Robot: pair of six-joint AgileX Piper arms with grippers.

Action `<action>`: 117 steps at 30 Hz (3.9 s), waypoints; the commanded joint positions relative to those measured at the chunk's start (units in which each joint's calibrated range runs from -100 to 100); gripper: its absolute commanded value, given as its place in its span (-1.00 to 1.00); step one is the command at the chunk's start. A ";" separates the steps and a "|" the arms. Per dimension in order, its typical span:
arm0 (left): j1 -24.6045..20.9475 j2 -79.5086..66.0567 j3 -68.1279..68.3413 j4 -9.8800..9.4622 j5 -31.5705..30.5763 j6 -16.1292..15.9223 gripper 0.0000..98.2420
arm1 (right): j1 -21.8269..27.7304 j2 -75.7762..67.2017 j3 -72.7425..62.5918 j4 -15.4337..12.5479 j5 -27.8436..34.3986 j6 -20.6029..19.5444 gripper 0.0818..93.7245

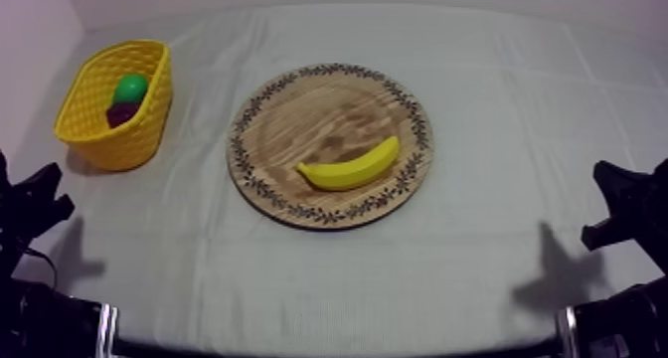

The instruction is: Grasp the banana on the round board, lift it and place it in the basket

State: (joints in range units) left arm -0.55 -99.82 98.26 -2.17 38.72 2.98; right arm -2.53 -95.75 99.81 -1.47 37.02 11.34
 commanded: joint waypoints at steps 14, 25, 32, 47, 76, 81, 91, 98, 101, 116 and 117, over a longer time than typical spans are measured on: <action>-0.81 -0.01 -0.36 -0.05 1.00 0.07 -1.00 | 0.01 0.00 -0.03 0.03 0.00 0.01 -0.99; -0.11 -0.01 -0.38 0.02 1.06 0.58 -1.00 | 0.01 0.00 -0.03 0.03 0.00 0.02 -0.99; 1.15 2.32 -0.61 -1.54 1.06 1.30 -1.00 | 0.01 0.00 -0.03 0.03 0.00 0.02 -0.99; -0.01 21.58 -20.58 -2.02 0.42 2.01 -1.00 | 0.01 0.00 -0.03 0.03 0.00 0.02 -0.99; 16.23 54.77 -73.78 -7.91 28.18 1.77 -1.00 | 0.01 0.00 -0.03 0.03 0.00 0.02 -0.99; 19.88 61.02 -78.37 -9.16 29.59 2.26 -1.00 | 0.01 0.00 -0.03 0.03 0.00 0.02 -0.99; 25.29 70.43 -86.85 -9.94 33.42 3.02 -1.00 | 0.01 0.00 -0.03 0.03 0.00 0.02 -0.99; 28.54 77.06 -90.67 -9.81 33.22 2.02 -1.00 | 0.01 0.00 -0.03 0.03 0.00 0.02 -0.99; 30.03 80.21 -92.16 -9.72 33.23 1.80 -1.00 | 0.01 0.00 -0.03 0.03 0.00 0.02 -0.99; 34.87 95.04 -91.60 -10.62 31.38 2.00 -1.00 | 0.01 0.00 -0.03 0.03 0.00 0.02 -0.99; 35.03 95.76 -90.99 -10.73 30.54 2.15 -1.00 | 0.01 0.00 -0.03 0.03 0.00 0.02 -0.99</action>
State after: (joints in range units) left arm 34.37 -5.08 6.78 -12.86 69.97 5.04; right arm -2.53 -95.75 99.81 -1.47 37.02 11.34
